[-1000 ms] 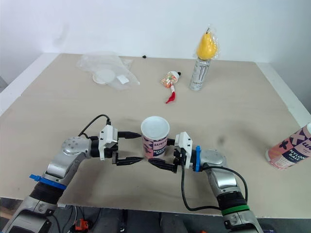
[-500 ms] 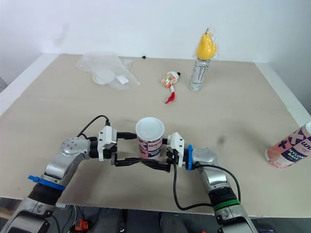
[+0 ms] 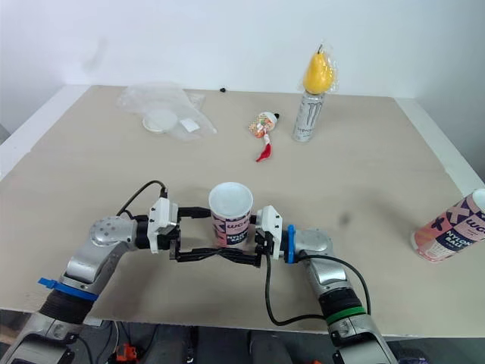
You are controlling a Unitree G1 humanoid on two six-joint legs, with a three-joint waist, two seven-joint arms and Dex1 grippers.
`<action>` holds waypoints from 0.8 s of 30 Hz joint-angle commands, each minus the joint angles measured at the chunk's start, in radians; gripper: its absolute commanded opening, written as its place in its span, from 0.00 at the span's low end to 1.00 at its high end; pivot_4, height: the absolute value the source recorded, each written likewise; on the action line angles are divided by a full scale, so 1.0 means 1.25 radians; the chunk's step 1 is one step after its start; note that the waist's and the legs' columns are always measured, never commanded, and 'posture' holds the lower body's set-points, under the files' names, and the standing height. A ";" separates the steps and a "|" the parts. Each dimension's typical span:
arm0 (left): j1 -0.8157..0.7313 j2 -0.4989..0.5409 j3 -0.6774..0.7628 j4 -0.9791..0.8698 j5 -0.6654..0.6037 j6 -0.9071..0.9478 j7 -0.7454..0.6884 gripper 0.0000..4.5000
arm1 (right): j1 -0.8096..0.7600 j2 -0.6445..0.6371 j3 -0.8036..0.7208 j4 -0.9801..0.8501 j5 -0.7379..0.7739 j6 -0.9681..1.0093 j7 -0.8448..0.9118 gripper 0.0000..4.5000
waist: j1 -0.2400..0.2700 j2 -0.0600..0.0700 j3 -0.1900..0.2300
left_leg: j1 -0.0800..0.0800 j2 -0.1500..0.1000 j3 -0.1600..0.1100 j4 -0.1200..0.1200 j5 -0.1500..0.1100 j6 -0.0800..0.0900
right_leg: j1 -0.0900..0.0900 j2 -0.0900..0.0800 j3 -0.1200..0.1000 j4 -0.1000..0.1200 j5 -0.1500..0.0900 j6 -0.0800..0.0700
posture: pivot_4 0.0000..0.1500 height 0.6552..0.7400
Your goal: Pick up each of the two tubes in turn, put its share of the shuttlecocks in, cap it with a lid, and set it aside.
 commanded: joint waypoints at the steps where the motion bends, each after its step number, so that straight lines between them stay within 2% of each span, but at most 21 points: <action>1: 0.003 0.011 0.026 -0.035 -0.021 -0.007 -0.003 1.00 | -0.007 0.004 0.000 0.013 0.002 -0.003 0.008 0.99 | 0.000 0.000 0.000 | 0.000 0.000 0.000 0.000 0.000 0.000 | 0.000 0.000 0.000 0.000 0.000 0.000 | 1.00 1.00; 4: 0.016 0.026 0.035 -0.030 -0.022 -0.010 -0.008 1.00 | -0.009 0.001 0.001 0.017 0.002 -0.006 0.017 0.99 | 0.000 0.000 0.000 | 0.001 0.000 0.000 0.000 0.000 0.000 | 0.000 0.000 0.000 0.000 0.000 0.000 | 1.00 1.00; 5: 0.019 0.032 0.037 -0.028 -0.020 -0.012 -0.008 1.00 | -0.009 0.001 0.001 0.017 0.002 -0.007 0.019 0.93 | 0.000 0.000 0.000 | 0.001 0.000 0.000 0.000 0.000 0.000 | 0.000 0.000 0.000 0.000 0.000 0.000 | 1.00 1.00; 6: 0.021 0.036 0.038 -0.026 -0.018 -0.014 -0.008 1.00 | -0.008 0.000 0.002 0.016 0.002 -0.008 0.020 0.93 | 0.000 0.000 0.000 | 0.001 0.000 0.000 0.000 0.000 0.000 | 0.000 0.000 0.000 0.000 0.000 0.000 | 1.00 1.00; 7: 0.021 0.037 0.038 -0.025 -0.018 -0.015 -0.008 1.00 | -0.008 0.000 0.002 0.015 0.001 -0.008 0.020 0.81 | 0.000 0.000 0.000 | 0.001 0.000 0.000 0.000 0.000 0.000 | 0.000 0.000 0.000 0.000 0.000 0.000 | 1.00 1.00; 8: 0.021 0.038 0.038 -0.025 -0.017 -0.016 -0.007 1.00 | -0.008 0.000 0.002 0.014 -0.001 -0.009 0.018 0.79 | 0.000 0.000 0.000 | 0.001 0.000 0.000 0.000 0.000 0.000 | 0.000 0.000 0.000 0.000 0.000 0.000 | 1.00 1.00; 14: 0.011 0.027 0.030 -0.030 -0.012 -0.016 -0.001 1.00 | -0.003 -0.005 -0.002 0.003 -0.002 -0.007 0.014 0.79 | 0.000 0.000 0.000 | 0.001 0.000 0.001 0.000 0.000 0.000 | 0.000 0.000 0.000 0.000 0.000 0.000 | 1.00 1.00; 18: 0.005 0.019 0.016 -0.039 -0.009 -0.018 -0.006 1.00 | 0.031 -0.022 -0.023 -0.059 0.011 0.019 -0.018 0.79 | 0.000 0.000 0.000 | 0.001 0.000 0.001 0.000 0.000 0.000 | 0.000 0.000 0.000 0.000 0.000 0.000 | 1.00 1.00; 21: 0.000 0.017 0.011 -0.041 -0.010 -0.016 -0.010 1.00 | 0.067 -0.038 -0.060 -0.125 0.027 0.054 -0.075 0.79 | 0.003 0.000 0.000 | 0.000 0.000 0.001 0.000 0.000 0.000 | 0.000 0.000 0.000 0.000 -0.001 0.000 | 1.00 1.00; 24: -0.012 0.005 0.005 -0.042 -0.022 0.001 -0.013 1.00 | 0.166 -0.052 -0.191 -0.249 0.074 0.120 -0.223 0.79 | 0.009 0.000 0.000 | -0.001 -0.001 0.000 0.000 0.000 0.000 | 0.000 -0.001 0.000 0.000 -0.001 0.001 | 1.00 1.00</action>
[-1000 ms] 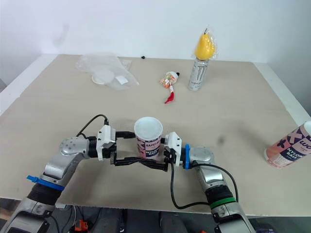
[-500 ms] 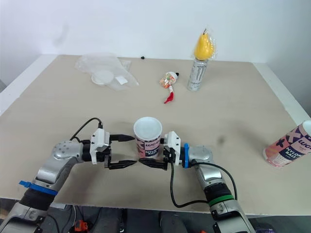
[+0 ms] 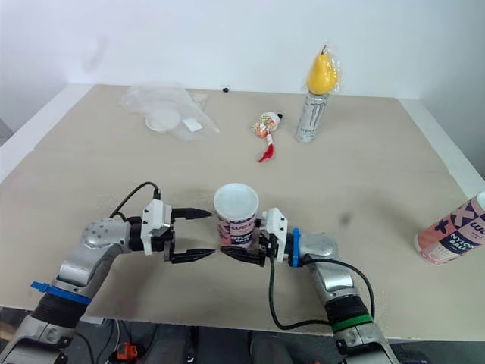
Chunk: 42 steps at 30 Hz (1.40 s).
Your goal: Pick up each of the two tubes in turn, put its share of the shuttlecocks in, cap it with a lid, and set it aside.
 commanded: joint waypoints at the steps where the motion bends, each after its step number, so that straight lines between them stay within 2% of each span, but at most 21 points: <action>1: -0.021 -0.013 -0.007 -0.026 -0.022 0.011 -0.011 1.00 | 0.097 -0.020 -0.165 -0.154 0.065 0.069 -0.168 0.79 | 0.004 0.000 0.000 | -0.001 0.000 0.000 0.000 0.000 0.000 | 0.000 -0.001 0.000 0.000 0.000 0.000 | 1.00 1.00; 8: -0.035 -0.028 -0.025 -0.024 -0.024 0.024 -0.025 1.00 | 0.191 -0.019 -0.339 -0.239 0.064 0.125 -0.402 0.79 | -0.004 0.000 0.000 | 0.000 0.000 0.000 0.000 0.000 0.000 | -0.001 0.000 0.000 0.000 0.000 0.000 | 1.00 1.00; 13: -0.048 -0.054 -0.037 -0.005 -0.010 0.011 -0.019 1.00 | 0.159 -0.007 -0.445 -0.178 0.047 0.154 -0.596 0.79 | -0.004 0.001 0.000 | 0.000 0.000 0.001 0.000 0.000 0.000 | -0.001 -0.001 0.001 0.000 0.001 0.000 | 1.00 1.00; 17: -0.049 -0.061 -0.040 -0.008 -0.008 0.010 -0.015 1.00 | 0.143 -0.014 -0.461 -0.126 0.025 0.144 -0.649 0.79 | -0.004 0.001 0.000 | 0.000 0.000 0.002 0.000 0.000 0.000 | -0.001 -0.001 0.001 0.000 0.001 0.000 | 1.00 1.00; 27: -0.042 -0.056 -0.037 -0.019 -0.011 0.013 -0.008 1.00 | 0.136 -0.011 -0.453 -0.074 0.021 0.150 -0.688 0.79 | -0.005 0.002 0.000 | 0.000 -0.001 0.002 0.000 0.000 0.001 | -0.001 -0.001 0.002 0.000 0.000 0.001 | 1.00 1.00; 32: -0.046 -0.056 -0.036 -0.016 -0.008 0.011 -0.004 1.00 | 0.149 -0.015 -0.439 -0.076 0.030 0.162 -0.663 0.79 | -0.005 0.002 0.000 | 0.000 -0.001 0.002 0.000 0.000 0.001 | -0.001 -0.001 0.002 0.000 0.000 0.001 | 1.00 1.00; 33: -0.046 -0.057 -0.037 -0.015 -0.007 0.011 -0.004 1.00 | 0.153 -0.016 -0.437 -0.080 0.031 0.165 -0.659 0.94 | -0.005 0.002 0.000 | 0.000 -0.001 0.002 0.000 0.000 0.001 | -0.001 -0.001 0.002 0.000 0.000 0.001 | 1.00 1.00; 34: -0.047 -0.057 -0.037 -0.014 -0.007 0.010 -0.003 1.00 | 0.155 -0.017 -0.435 -0.082 0.032 0.166 -0.656 0.99 | -0.005 0.002 0.000 | 0.000 0.000 0.002 0.000 0.000 0.001 | -0.001 -0.001 0.002 0.000 0.000 0.001 | 1.00 1.00; 42: -0.050 -0.062 -0.036 -0.009 -0.002 0.008 -0.001 1.00 | 0.231 -0.011 -0.435 -0.184 0.043 0.196 -0.645 0.99 | -0.004 0.002 0.000 | 0.000 -0.001 0.002 0.000 0.000 0.001 | -0.001 -0.001 0.002 0.000 0.000 0.001 | 1.00 1.00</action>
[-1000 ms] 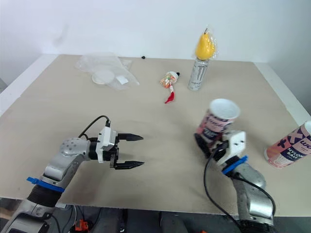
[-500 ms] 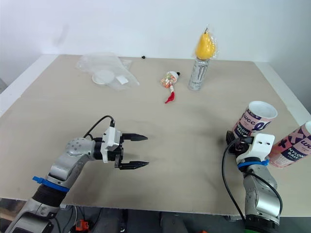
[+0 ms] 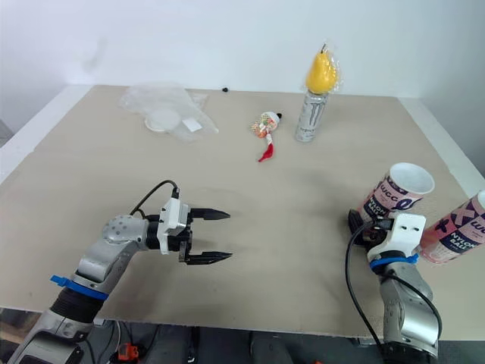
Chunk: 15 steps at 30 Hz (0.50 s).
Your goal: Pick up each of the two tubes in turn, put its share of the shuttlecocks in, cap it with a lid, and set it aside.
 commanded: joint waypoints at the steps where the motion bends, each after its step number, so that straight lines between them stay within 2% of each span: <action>1: -0.014 -0.003 0.009 -0.007 -0.003 -0.017 0.005 1.00 | 0.029 0.000 -0.007 -0.063 0.015 0.018 -0.001 0.99 | 0.000 0.000 0.000 | 0.000 0.000 0.000 0.000 0.000 0.000 | 0.000 0.000 0.000 0.000 0.000 0.000 | 1.00 1.00; 11: -0.017 -0.003 0.011 0.005 0.004 -0.014 0.011 1.00 | 0.210 0.021 -0.027 -0.267 0.046 0.055 -0.003 0.99 | 0.000 0.000 0.000 | 0.000 0.000 0.000 0.000 0.000 0.000 | 0.000 0.000 0.000 0.000 0.000 0.000 | 1.00 1.00; 15: -0.025 0.003 0.013 0.025 0.019 -0.011 0.027 1.00 | 0.255 -0.011 0.000 -0.312 0.051 0.013 0.084 0.99 | 0.000 0.000 0.000 | 0.000 0.000 0.001 0.000 0.000 0.000 | -0.001 -0.001 0.000 0.000 0.000 0.000 | 1.00 1.00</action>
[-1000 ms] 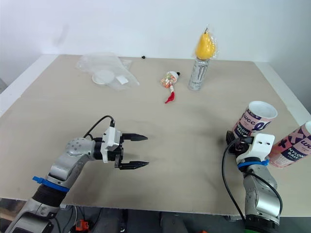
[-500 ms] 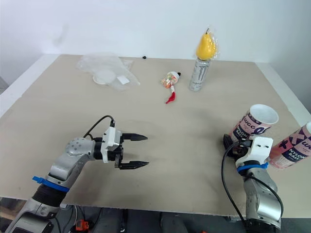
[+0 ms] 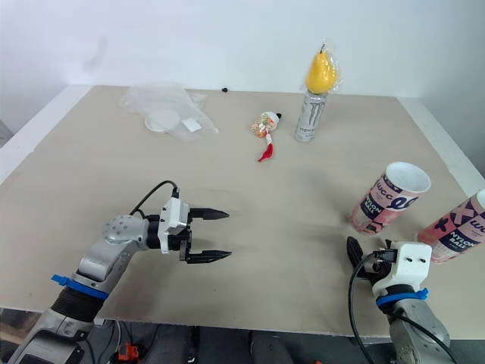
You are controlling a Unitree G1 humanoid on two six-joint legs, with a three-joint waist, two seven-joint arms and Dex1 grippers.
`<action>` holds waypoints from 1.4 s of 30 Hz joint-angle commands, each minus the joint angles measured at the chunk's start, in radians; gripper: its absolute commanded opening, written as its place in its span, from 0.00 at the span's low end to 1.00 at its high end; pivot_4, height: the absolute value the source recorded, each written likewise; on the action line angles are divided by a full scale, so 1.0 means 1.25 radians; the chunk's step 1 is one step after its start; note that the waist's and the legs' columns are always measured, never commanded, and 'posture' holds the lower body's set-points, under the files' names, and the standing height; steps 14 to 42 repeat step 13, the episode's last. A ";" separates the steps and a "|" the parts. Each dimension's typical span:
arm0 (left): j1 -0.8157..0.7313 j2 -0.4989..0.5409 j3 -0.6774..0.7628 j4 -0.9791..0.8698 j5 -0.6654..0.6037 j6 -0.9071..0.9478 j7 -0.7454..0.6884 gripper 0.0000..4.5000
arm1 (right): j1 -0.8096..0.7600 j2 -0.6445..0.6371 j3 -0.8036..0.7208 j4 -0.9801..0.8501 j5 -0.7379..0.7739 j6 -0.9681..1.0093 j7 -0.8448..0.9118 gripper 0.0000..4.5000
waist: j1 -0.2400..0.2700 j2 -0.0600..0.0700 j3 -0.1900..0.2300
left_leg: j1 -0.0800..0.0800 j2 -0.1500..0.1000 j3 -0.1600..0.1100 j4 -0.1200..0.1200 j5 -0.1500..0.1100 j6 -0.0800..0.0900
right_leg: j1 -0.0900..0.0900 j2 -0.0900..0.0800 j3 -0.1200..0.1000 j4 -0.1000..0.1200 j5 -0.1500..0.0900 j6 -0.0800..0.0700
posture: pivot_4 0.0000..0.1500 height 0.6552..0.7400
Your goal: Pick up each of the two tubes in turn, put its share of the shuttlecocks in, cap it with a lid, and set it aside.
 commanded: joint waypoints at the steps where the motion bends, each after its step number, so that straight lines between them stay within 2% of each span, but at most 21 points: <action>1: -0.023 0.007 0.013 0.010 0.016 -0.015 0.013 1.00 | 0.018 -0.042 0.010 -0.064 0.024 -0.059 0.108 0.99 | 0.000 0.000 0.000 | 0.000 0.000 0.000 0.000 0.000 0.000 | 0.000 0.000 0.000 0.000 0.000 0.000 | 1.00 1.00; 7: -0.031 0.019 0.024 0.030 0.024 -0.012 0.027 1.00 | -0.010 -0.132 0.076 -0.030 0.065 -0.152 0.354 0.99 | -0.001 0.000 0.000 | 0.000 0.000 0.001 0.000 0.000 0.000 | 0.000 0.000 0.000 0.000 0.000 0.000 | 1.00 1.00; 13: -0.009 0.058 0.043 0.024 0.050 -0.033 0.052 1.00 | -0.181 -0.210 0.185 0.121 0.045 -0.212 0.550 0.99 | -0.003 -0.001 0.001 | 0.001 0.000 0.001 0.000 0.000 0.000 | 0.000 0.000 0.000 0.000 0.001 0.000 | 1.00 1.00; 42: -0.009 0.058 0.043 0.024 0.050 -0.033 0.052 1.00 | -0.181 -0.210 0.185 0.121 0.045 -0.212 0.550 0.99 | -0.003 -0.001 0.001 | 0.001 0.000 0.001 0.000 0.000 0.000 | 0.000 0.000 0.000 0.000 0.001 0.000 | 1.00 1.00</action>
